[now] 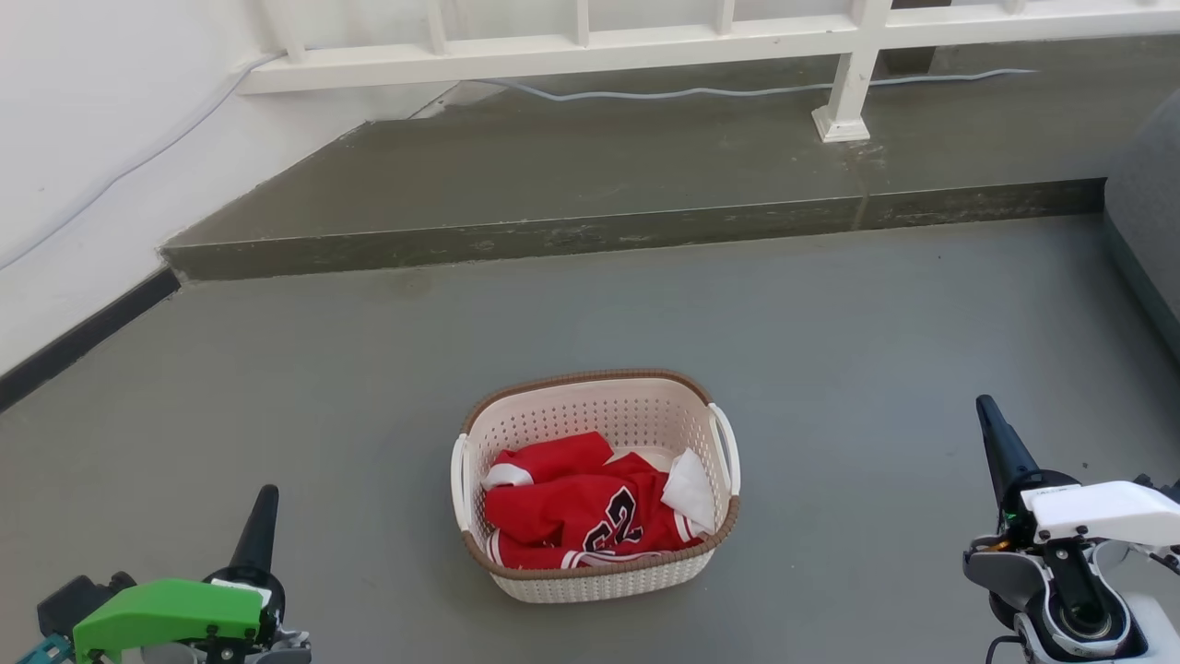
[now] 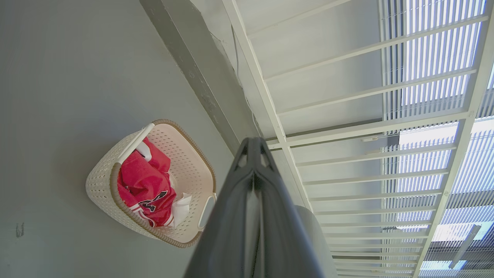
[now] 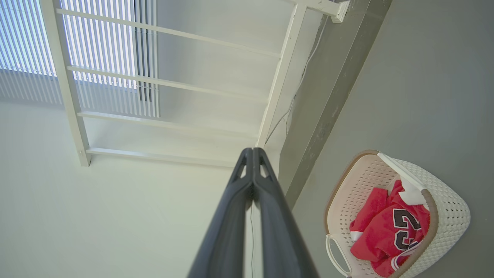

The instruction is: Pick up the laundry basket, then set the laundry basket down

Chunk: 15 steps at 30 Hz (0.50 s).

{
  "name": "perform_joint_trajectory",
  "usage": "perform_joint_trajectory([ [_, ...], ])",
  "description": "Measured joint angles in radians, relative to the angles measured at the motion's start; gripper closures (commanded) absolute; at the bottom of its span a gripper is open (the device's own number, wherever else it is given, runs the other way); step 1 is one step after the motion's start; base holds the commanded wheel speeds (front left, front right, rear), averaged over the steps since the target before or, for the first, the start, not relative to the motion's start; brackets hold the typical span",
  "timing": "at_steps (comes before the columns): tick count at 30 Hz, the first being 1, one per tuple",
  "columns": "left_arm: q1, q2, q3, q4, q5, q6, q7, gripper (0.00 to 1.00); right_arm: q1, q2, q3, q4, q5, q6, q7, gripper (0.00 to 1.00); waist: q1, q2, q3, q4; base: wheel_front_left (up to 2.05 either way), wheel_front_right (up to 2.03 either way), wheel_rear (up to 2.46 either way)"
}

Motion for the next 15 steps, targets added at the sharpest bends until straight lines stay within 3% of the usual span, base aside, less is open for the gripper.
perform_joint_trajectory([
  [15, -0.034, 0.000, 0.037, 0.021, -0.165, -0.037, 0.035, 1.00, -0.021, 0.010, -0.060, 0.007, 0.157, 0.028, 0.037, 1.00, 0.0000, 0.0000, 0.005, 0.007, 0.00, 0.00, 0.00],
])
